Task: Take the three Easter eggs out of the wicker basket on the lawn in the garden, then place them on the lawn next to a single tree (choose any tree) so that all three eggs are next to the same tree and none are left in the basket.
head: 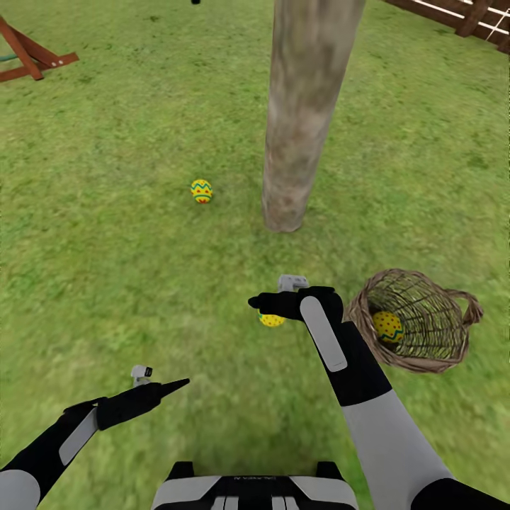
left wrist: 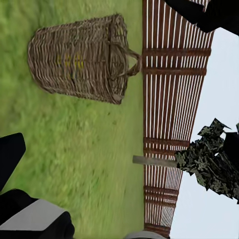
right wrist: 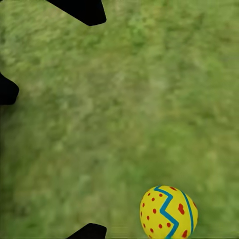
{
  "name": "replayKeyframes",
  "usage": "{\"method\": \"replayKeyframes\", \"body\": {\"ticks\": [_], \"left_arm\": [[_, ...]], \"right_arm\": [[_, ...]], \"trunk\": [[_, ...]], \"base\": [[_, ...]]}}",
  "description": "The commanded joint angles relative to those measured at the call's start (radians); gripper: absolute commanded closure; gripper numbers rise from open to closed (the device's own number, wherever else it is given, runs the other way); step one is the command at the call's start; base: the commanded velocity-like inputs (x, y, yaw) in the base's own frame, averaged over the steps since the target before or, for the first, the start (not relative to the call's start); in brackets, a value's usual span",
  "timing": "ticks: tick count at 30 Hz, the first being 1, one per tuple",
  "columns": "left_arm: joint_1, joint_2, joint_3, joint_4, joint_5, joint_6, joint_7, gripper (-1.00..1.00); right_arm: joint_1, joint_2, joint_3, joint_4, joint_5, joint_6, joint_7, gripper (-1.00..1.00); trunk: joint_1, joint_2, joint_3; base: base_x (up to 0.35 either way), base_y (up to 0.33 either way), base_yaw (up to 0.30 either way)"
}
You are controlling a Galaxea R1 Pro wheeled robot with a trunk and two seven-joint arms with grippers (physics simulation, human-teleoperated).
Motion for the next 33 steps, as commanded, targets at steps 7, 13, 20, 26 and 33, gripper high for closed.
{"method": "replayKeyframes", "body": {"ticks": [7, 13, 20, 26, 33], "left_arm": [[-0.001, 0.001, -0.006, 0.000, 0.010, 0.008, -0.002, -1.00], [-0.001, 0.001, -0.006, 0.000, 0.010, 0.008, -0.003, -1.00], [-0.001, 0.001, -0.006, -0.001, 0.009, 0.007, -0.002, -1.00], [-0.001, 0.002, -0.002, 0.001, 0.012, 0.006, -0.009, -1.00], [-0.001, 0.002, -0.004, 0.001, 0.011, 0.005, -0.008, -1.00]], "right_arm": [[-0.001, 0.000, 0.001, -0.001, -0.010, 0.002, -0.010, -1.00], [-0.001, 0.000, 0.001, -0.001, -0.009, 0.002, -0.010, -1.00], [-0.001, 0.001, 0.001, 0.000, -0.009, 0.002, -0.010, -1.00], [-0.001, 0.002, 0.001, 0.001, -0.010, 0.001, -0.010, -1.00], [-0.001, 0.002, 0.001, 0.001, -0.010, 0.001, -0.010, -1.00]], "trunk": [[-0.027, 0.049, 0.033], [-0.050, 0.091, 0.061], [-0.077, 0.140, 0.095], [-0.084, 0.154, 0.110], [-0.084, 0.154, 0.122]], "base": [[0.000, 0.000, 0.059], [-0.003, 0.000, 0.068], [-0.187, -0.129, 0.068], [-0.087, -0.057, 0.068], [-0.003, -0.135, 0.068]]}}
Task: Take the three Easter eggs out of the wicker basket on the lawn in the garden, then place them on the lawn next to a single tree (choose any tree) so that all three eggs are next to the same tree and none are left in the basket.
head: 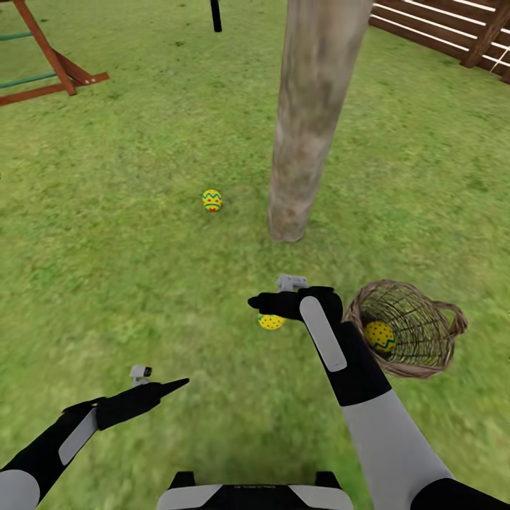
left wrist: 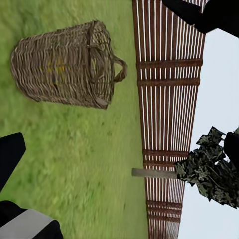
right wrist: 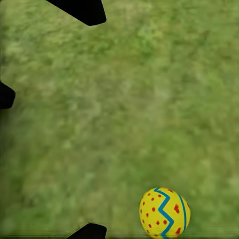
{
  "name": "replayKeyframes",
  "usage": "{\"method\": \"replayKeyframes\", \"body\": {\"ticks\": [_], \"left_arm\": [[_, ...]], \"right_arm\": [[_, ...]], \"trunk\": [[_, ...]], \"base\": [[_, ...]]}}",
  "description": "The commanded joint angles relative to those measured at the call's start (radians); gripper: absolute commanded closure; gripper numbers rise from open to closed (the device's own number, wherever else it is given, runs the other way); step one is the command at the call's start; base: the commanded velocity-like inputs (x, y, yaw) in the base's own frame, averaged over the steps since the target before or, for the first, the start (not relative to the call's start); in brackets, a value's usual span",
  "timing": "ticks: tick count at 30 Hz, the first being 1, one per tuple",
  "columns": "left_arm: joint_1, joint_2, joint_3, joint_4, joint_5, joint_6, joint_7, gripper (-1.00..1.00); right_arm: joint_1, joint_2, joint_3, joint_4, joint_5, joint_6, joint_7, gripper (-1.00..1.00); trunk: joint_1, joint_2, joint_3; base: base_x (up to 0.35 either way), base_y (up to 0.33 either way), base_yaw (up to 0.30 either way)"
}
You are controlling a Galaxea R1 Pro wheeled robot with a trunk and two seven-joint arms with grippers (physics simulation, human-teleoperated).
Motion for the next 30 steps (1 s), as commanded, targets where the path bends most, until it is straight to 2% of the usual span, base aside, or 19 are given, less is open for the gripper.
{"method": "replayKeyframes", "body": {"ticks": [1, 12, 15, 16, 19, 30], "left_arm": [[-0.001, 0.001, -0.006, 0.000, 0.009, 0.010, -0.001, -1.00], [-0.001, 0.000, -0.008, 0.001, 0.009, 0.001, 0.003, -1.00], [-0.001, 0.000, -0.009, 0.000, 0.009, -0.009, 0.002, -1.00], [-0.001, -0.001, -0.009, 0.000, 0.009, -0.011, 0.002, -1.00], [-0.001, -0.001, -0.009, 0.001, 0.009, -0.012, 0.002, -1.00], [-0.001, -0.002, -0.010, 0.003, 0.009, -0.023, 0.002, -1.00]], "right_arm": [[-0.001, 0.000, 0.001, -0.001, -0.010, 0.002, -0.010, -1.00], [-0.001, -0.001, -0.002, -0.004, -0.024, 0.002, 0.001, -1.00], [-0.001, -0.002, -0.003, -0.004, -0.048, 0.002, 0.003, -1.00], [-0.001, -0.002, -0.003, -0.004, -0.073, 0.001, 0.003, -1.00], [-0.001, -0.002, -0.003, -0.004, -0.102, 0.001, 0.003, -1.00], [-0.001, -0.002, -0.003, -0.001, -0.108, 0.000, 0.002, -1.00]], "trunk": [[0.000, 0.000, 0.001], [0.000, 0.000, 0.019], [0.000, 0.000, 0.023], [0.000, 0.000, 0.025], [0.000, 0.000, 0.028], [0.000, 0.000, 0.034]], "base": [[0.000, -0.272, 0.068], [0.000, -0.294, 0.060], [0.000, -0.299, 0.006], [0.000, -0.300, 0.002], [0.000, -0.300, 0.001], [0.000, -0.302, 0.000]]}}
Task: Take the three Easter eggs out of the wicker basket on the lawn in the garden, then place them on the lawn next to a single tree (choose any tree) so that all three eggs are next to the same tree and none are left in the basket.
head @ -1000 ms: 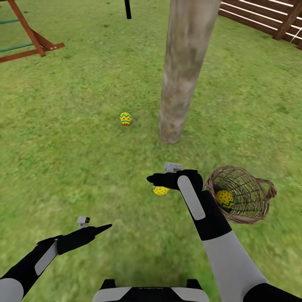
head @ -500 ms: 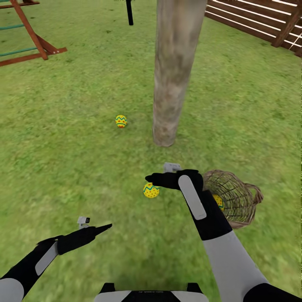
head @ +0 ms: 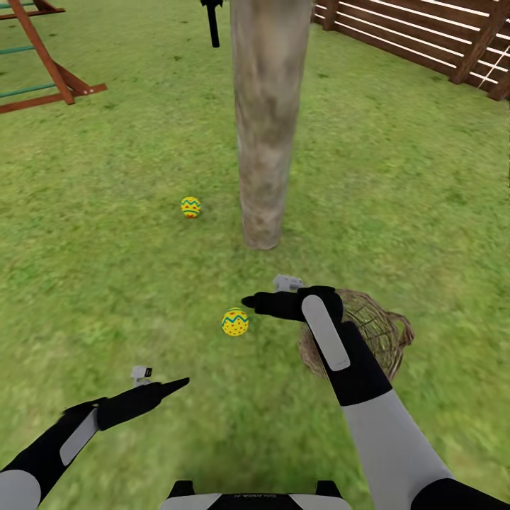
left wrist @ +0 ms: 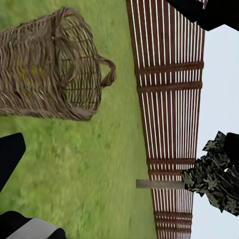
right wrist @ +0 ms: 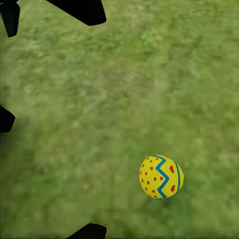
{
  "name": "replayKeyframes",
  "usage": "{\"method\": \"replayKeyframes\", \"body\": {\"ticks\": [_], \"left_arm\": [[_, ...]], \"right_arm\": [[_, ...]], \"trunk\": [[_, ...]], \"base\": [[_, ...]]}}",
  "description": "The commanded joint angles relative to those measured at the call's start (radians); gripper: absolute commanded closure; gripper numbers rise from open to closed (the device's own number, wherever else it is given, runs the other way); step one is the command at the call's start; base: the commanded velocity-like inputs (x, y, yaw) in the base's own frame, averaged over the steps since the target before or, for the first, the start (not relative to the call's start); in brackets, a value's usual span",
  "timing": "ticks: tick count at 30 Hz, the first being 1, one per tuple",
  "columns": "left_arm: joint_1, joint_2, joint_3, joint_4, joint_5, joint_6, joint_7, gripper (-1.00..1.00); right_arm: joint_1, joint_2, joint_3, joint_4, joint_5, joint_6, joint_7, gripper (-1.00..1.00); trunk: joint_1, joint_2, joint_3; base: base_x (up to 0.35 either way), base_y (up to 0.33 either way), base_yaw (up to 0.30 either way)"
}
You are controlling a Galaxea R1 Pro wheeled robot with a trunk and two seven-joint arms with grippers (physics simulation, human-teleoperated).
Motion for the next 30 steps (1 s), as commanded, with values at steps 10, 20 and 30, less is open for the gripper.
{"method": "replayKeyframes", "body": {"ticks": [10, 20, 30], "left_arm": [[-0.001, 0.001, -0.005, 0.000, 0.009, 0.010, 0.000, -1.00], [-0.001, 0.001, -0.005, -0.001, 0.009, 0.009, 0.000, -1.00], [-0.001, 0.003, -0.005, 0.001, 0.009, 0.009, -0.002, -1.00]], "right_arm": [[-0.001, 0.000, 0.001, 0.002, -0.008, 0.002, -0.012, -1.00], [-0.001, 0.000, 0.001, 0.003, -0.006, 0.000, -0.012, -1.00], [-0.001, 0.000, 0.002, 0.008, -0.002, -0.002, -0.018, -1.00]], "trunk": [[0.000, 0.000, 0.000], [0.000, 0.000, 0.000], [0.000, 0.000, 0.000]], "base": [[0.000, -0.302, 0.000], [0.000, -0.302, 0.000], [-0.080, -0.302, 0.000]]}}
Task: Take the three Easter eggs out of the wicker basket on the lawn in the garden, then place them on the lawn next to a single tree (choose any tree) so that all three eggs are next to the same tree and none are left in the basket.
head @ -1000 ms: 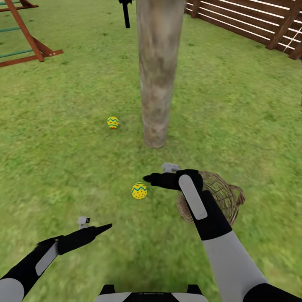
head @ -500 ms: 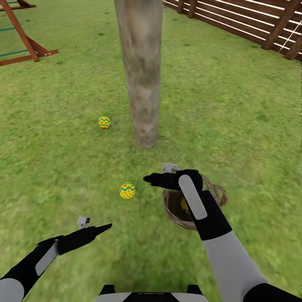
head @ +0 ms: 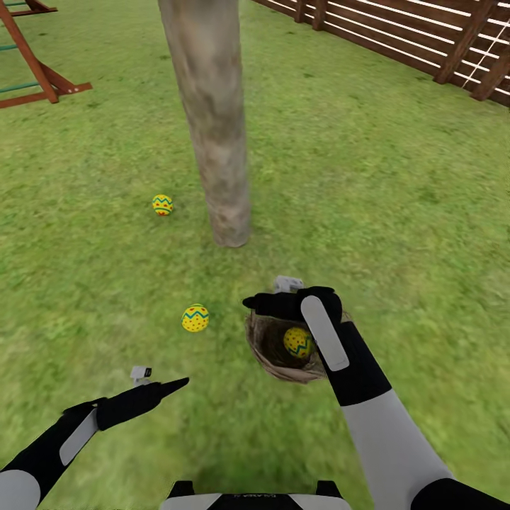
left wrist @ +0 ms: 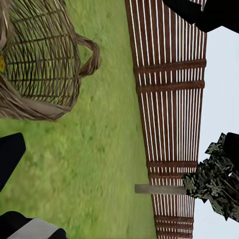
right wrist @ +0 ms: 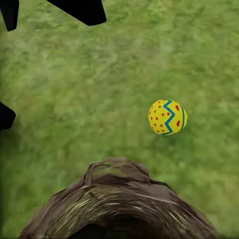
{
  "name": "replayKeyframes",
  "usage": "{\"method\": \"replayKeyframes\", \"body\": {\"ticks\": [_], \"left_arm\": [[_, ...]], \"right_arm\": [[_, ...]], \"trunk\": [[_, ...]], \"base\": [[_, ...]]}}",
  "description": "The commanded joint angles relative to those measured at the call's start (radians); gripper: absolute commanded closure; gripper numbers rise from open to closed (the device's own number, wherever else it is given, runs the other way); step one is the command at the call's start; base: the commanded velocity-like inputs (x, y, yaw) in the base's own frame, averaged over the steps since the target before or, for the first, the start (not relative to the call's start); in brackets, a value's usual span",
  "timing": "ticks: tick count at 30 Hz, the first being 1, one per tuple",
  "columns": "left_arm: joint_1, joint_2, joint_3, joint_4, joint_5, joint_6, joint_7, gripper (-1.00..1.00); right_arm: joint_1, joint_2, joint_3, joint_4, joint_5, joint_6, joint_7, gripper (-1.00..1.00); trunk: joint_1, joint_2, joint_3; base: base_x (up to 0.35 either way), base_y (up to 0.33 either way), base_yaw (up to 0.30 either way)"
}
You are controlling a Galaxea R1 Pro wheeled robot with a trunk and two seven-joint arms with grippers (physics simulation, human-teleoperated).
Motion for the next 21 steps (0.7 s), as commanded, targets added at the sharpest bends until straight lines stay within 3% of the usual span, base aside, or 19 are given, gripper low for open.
{"method": "replayKeyframes", "body": {"ticks": [1, 10, 21], "left_arm": [[-0.001, 0.002, -0.006, 0.000, 0.009, 0.011, -0.003, -1.00], [-0.001, 0.002, -0.006, 0.000, 0.009, 0.011, -0.004, -1.00], [-0.001, 0.003, -0.006, 0.002, 0.011, 0.011, -0.006, -1.00]], "right_arm": [[-0.001, 0.000, 0.002, 0.003, -0.010, 0.001, -0.012, -1.00], [0.003, 0.000, 0.002, 0.004, -0.009, 0.002, -0.015, -1.00], [0.011, 0.000, 0.002, 0.004, -0.008, 0.002, -0.015, -1.00]], "trunk": [[0.000, 0.000, -0.001], [0.000, 0.000, -0.001], [0.000, 0.000, -0.001]], "base": [[-0.092, -0.302, 0.000], [-0.088, -0.276, 0.005], [-0.009, -0.025, 0.175]]}}
